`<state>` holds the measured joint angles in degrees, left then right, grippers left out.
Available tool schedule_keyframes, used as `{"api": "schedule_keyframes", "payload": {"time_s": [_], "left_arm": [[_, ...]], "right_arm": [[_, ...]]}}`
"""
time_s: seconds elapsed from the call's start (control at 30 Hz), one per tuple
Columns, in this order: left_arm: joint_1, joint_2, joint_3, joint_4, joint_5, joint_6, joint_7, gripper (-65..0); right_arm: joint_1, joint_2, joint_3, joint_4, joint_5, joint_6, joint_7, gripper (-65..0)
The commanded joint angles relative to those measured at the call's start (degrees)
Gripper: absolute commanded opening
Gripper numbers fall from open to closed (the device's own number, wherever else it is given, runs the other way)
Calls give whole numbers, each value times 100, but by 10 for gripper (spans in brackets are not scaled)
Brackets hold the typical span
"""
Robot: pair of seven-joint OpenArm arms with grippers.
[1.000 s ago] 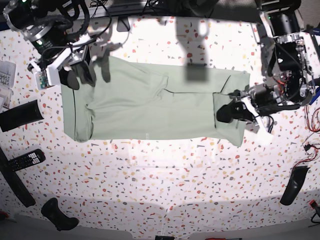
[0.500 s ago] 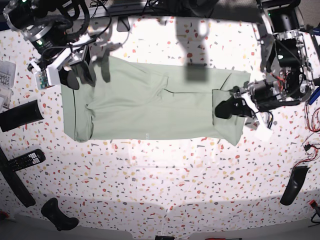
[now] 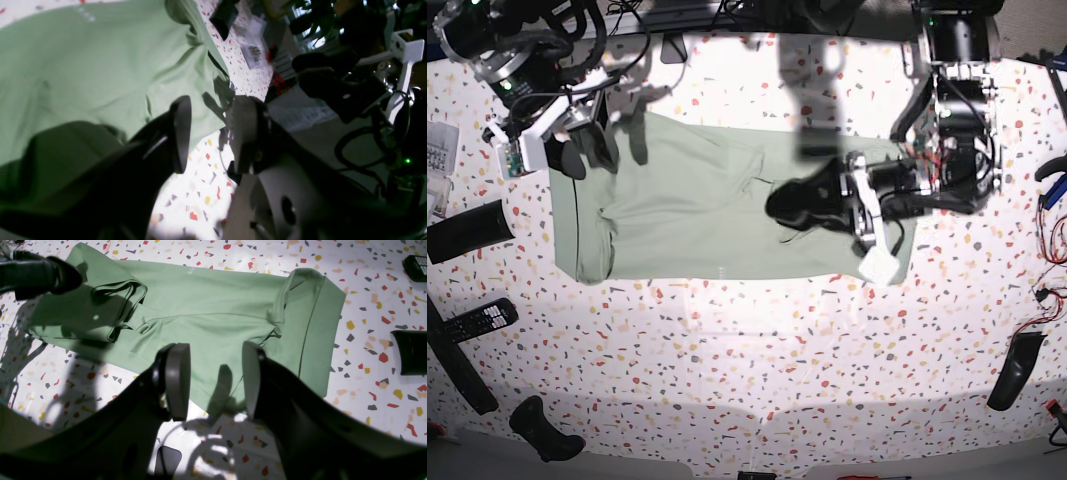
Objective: Fold the T-shirt properly
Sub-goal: 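Lift the shirt end with the left gripper and fold it toward the middle, then press the folded end down with the left gripper and slide it inward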
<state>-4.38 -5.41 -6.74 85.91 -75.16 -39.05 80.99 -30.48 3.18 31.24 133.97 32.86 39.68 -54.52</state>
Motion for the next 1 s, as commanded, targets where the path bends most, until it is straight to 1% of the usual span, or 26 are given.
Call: {"api": "schedule_keyframes", "payload": {"time_s": [0.0, 0.07, 0.17, 0.2, 0.27, 0.3, 0.33, 0.4, 0.43, 0.5, 0.53, 0.57, 0.63, 0.67, 0.73, 0.77, 0.9, 0.93, 0.97], "left_arm": [[-214, -105, -50, 109, -168, -20, -99, -456], [-424, -306, -120, 109, -2, -20, -99, -456], [-614, -660, -232, 109, 715, -4, -103, -456], [-610, -776, -234, 109, 986, 111, -332, -456], [-540, -909, -232, 109, 1515, 643, -815, -456], [-479, -905, -232, 107, 1742, 916, -1045, -456], [-398, -887, -221, 107, 1888, 1180, -1274, -456], [-256, -800, -216, 107, 1862, 1497, -1499, -456], [-210, -750, -216, 107, 1727, 1556, -1502, -456], [-131, -595, -216, 107, 1414, 1552, -1464, -456], [-116, -509, -216, 107, 1414, 1550, -1497, -456], [-118, -417, -216, 107, 1537, 1545, -1558, -456], [-118, -247, -216, 107, 2072, 1554, -1849, -456], [-118, -179, -216, 103, 2363, 1620, -1978, -456], [-118, -68, -216, 103, 2693, 2122, -2144, -456], [-118, -4, -221, 103, 2872, 2297, -2208, -456], [-120, 125, -223, 103, 3665, 2706, -2258, -456], [-118, 125, -223, 103, 3799, 2835, -2253, -456], [-118, 125, -223, 103, 3862, 2883, -2243, -456]], "right_arm": [[2, 31, 15, 103, 79, 32, 153, -404], [4, 31, 15, 103, 81, 32, 153, -404], [4, 31, 13, 103, 81, 32, 153, -404], [4, 31, 15, 103, 85, 32, 155, -404], [24, 31, 15, 103, 83, 32, 153, -404], [33, 28, 15, 103, 83, 32, 153, -404], [33, 28, 13, 103, 94, 32, 155, -404], [31, 31, 13, 103, 225, 32, 153, -404], [33, 31, 13, 103, 286, 32, 142, -404], [33, 31, 13, 103, 361, 32, 133, -404], [33, 31, 13, 103, 363, 32, 133, -404], [31, 28, 13, 103, 358, 32, 131, -404], [33, 31, 13, 103, 358, 32, 129, -404], [33, 31, 15, 103, 358, 32, 129, -404], [31, 31, 15, 103, 358, 32, 129, -404], [31, 31, 15, 103, 358, 32, 129, -404], [31, 31, 15, 103, 358, 32, 101, -404], [31, 31, 15, 103, 358, 32, 90, -404], [31, 31, 15, 103, 358, 32, 90, -404]]}}
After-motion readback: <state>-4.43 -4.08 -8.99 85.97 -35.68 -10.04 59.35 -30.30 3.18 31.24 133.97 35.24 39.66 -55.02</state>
